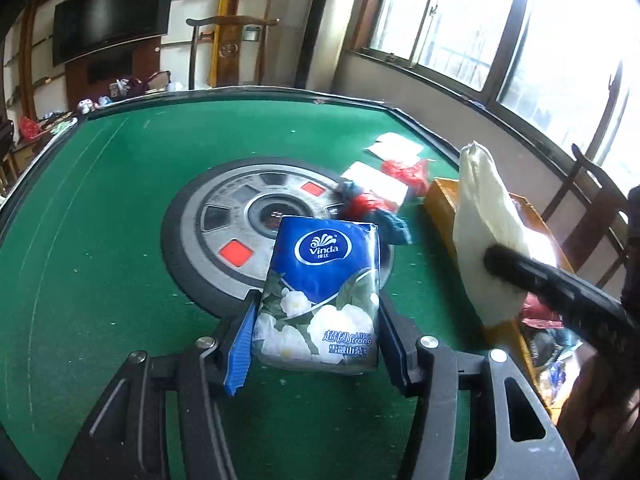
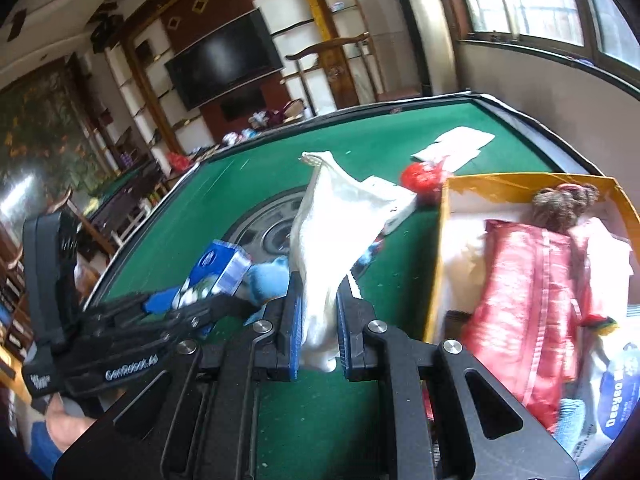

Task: Organize soft objects
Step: 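Carry the Vinda pack and white cloth over the tray with both grippers, then open both grippers to drop the Vinda pack and white cloth into the tray, then grasp the blue knit doll with the left gripper while the right grasps the blue towel with red bag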

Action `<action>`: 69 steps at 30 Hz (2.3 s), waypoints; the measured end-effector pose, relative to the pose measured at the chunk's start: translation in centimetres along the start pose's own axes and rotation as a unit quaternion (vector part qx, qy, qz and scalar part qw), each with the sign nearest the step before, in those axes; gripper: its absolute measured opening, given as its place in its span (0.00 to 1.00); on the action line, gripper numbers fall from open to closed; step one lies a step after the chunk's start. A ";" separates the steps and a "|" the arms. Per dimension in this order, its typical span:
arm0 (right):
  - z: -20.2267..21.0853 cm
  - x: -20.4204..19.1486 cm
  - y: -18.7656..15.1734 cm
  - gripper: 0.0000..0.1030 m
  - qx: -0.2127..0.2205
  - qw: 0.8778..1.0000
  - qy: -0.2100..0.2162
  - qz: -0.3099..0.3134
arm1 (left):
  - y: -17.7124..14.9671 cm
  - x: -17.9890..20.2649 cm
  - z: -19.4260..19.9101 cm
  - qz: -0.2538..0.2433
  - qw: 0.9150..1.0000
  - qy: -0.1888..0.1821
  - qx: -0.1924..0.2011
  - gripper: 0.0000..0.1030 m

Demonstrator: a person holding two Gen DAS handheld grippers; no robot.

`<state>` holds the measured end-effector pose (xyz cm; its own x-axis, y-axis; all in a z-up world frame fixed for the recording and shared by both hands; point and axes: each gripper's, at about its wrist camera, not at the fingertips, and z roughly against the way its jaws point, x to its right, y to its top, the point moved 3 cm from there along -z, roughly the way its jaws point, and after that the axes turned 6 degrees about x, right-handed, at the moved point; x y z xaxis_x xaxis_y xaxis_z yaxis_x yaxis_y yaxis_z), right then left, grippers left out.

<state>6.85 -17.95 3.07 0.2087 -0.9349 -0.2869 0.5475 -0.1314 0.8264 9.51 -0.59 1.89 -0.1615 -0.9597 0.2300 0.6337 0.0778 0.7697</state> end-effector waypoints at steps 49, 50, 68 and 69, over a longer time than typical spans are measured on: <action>12.8 14.9 4.2 0.55 0.175 0.952 -0.186 -0.171 | -1.2 21.1 -0.9 -0.107 0.975 -0.191 -0.046 0.62; 12.8 14.5 4.2 0.55 0.180 0.952 -0.184 -0.164 | -1.0 20.7 -0.7 -0.103 0.975 -0.190 -0.044 0.62; 11.3 13.9 3.8 0.55 0.165 0.958 -0.183 -0.149 | 1.5 1.2 -1.8 0.116 0.992 -0.015 -0.041 0.62; 11.2 13.8 3.8 0.55 0.164 0.958 -0.182 -0.148 | 1.3 0.5 -2.4 0.130 0.990 -0.012 -0.048 0.62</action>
<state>2.70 -35.08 7.69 -0.2449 -0.8863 -0.3931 0.2422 -0.4485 0.8604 12.07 -1.60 1.57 -0.0006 -0.9043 0.4269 0.7247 0.2938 0.6233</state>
